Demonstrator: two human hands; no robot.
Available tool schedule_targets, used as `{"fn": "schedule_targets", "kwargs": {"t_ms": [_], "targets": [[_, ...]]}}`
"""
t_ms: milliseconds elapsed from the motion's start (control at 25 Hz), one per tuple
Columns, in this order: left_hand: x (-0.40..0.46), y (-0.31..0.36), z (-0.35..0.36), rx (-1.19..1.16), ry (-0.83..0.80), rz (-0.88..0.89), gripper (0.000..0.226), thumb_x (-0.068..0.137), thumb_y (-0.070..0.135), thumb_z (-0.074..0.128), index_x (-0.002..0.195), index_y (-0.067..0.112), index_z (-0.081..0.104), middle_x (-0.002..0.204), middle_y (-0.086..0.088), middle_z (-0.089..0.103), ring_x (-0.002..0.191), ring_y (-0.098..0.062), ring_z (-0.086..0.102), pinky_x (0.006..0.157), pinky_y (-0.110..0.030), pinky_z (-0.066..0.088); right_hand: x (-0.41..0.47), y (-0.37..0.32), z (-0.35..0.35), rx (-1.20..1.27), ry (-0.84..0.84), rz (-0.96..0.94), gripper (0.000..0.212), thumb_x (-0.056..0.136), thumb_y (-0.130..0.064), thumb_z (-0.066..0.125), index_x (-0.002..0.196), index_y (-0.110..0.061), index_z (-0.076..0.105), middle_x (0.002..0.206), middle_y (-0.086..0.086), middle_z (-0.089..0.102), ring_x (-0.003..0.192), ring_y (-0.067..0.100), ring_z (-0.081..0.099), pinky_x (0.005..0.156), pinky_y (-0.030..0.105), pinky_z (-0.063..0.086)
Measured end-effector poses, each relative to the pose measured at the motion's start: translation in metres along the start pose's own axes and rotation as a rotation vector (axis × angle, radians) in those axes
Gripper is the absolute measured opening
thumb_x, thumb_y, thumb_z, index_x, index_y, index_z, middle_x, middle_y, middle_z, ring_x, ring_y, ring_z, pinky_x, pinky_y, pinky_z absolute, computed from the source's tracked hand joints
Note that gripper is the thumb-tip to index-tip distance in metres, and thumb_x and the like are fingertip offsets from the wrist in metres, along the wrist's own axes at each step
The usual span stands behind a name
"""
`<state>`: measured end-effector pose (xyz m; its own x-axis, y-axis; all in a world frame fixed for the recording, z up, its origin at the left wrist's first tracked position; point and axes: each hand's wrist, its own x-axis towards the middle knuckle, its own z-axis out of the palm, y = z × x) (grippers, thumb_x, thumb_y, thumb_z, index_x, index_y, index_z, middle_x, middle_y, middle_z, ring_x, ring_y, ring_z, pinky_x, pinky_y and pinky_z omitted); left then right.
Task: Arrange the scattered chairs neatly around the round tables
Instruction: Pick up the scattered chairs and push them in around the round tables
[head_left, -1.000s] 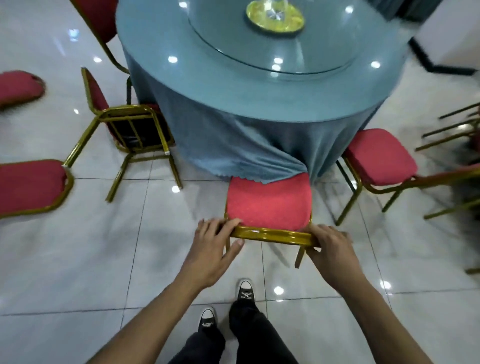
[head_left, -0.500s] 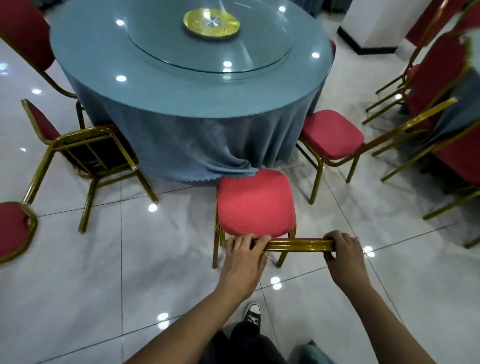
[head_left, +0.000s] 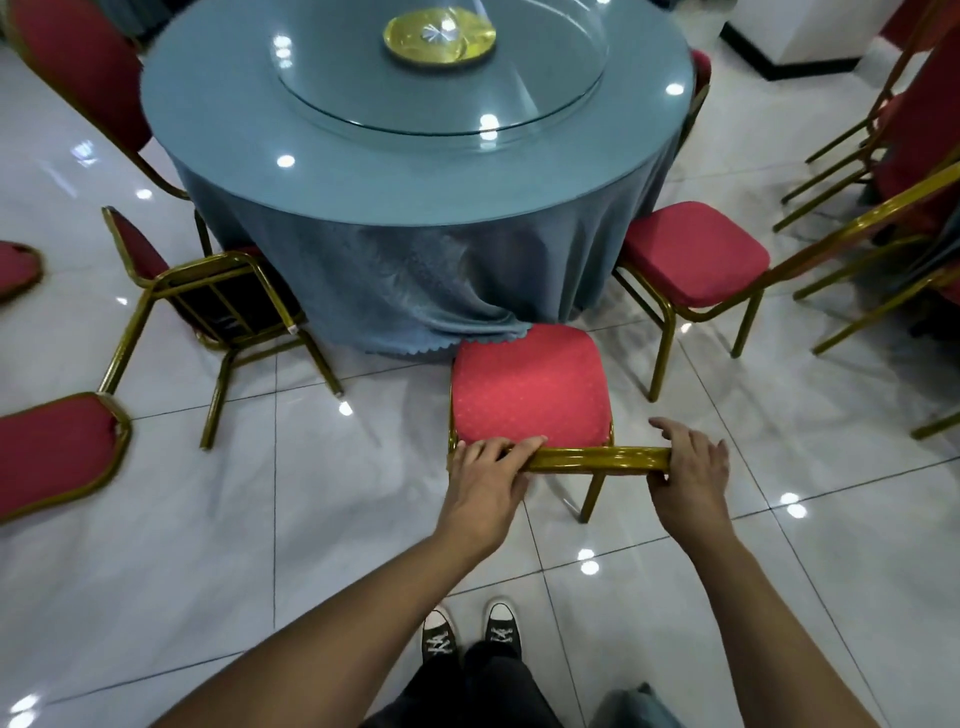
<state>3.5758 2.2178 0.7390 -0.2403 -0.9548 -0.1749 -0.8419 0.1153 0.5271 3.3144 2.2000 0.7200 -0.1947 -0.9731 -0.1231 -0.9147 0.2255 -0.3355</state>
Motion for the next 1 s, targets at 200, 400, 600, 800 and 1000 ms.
{"fn": "schedule_targets", "kwargs": {"t_ms": [200,400,600,800,1000], "targets": [[0.004,0.009,-0.012,0.002,-0.069,-0.014,0.042,0.103,0.035,0.046,0.145,0.037,0.042,0.131,0.006,0.054,0.12,-0.021,0.046,0.108,-0.042,0.034,0.001,-0.042,-0.019,-0.074,-0.145,-0.201,0.041,0.087,-0.026,0.071,0.124,-0.038,0.058,0.123,-0.008,0.059,0.12,0.022,0.051,0.117,0.046,0.025],[-0.003,0.0,-0.038,-0.015,-0.04,-0.06,0.031,0.101,0.033,0.048,0.131,0.03,0.053,0.126,0.006,0.059,0.114,-0.019,0.052,0.098,-0.042,0.045,-0.016,-0.101,-0.021,0.003,-0.23,-0.37,0.031,0.089,-0.04,0.065,0.119,-0.041,0.059,0.112,-0.017,0.056,0.107,0.012,0.052,0.099,0.039,0.033],[-0.033,-0.039,-0.066,-0.048,0.118,-0.23,0.029,0.103,0.034,0.046,0.131,0.034,0.052,0.133,0.011,0.056,0.12,-0.014,0.049,0.102,-0.033,0.042,-0.002,-0.171,-0.011,0.193,-0.34,-0.493,0.021,0.098,-0.035,0.059,0.118,-0.032,0.061,0.11,-0.012,0.057,0.105,0.011,0.056,0.097,0.041,0.046],[-0.072,-0.101,-0.119,-0.111,0.277,-0.428,0.03,0.104,0.031,0.045,0.133,0.031,0.052,0.137,0.009,0.054,0.123,-0.013,0.047,0.105,-0.032,0.042,0.0,-0.262,0.015,0.176,-0.416,-0.659,0.022,0.099,-0.031,0.057,0.12,-0.03,0.063,0.113,-0.011,0.059,0.101,0.006,0.059,0.094,0.034,0.05],[-0.106,-0.184,-0.181,-0.183,0.434,-0.542,0.03,0.104,0.03,0.045,0.132,0.029,0.054,0.135,0.008,0.055,0.124,-0.013,0.046,0.106,-0.034,0.041,-0.002,-0.386,0.05,0.15,-0.446,-0.806,0.019,0.099,-0.031,0.057,0.117,-0.032,0.063,0.111,-0.012,0.06,0.1,0.005,0.059,0.089,0.028,0.05]]}}
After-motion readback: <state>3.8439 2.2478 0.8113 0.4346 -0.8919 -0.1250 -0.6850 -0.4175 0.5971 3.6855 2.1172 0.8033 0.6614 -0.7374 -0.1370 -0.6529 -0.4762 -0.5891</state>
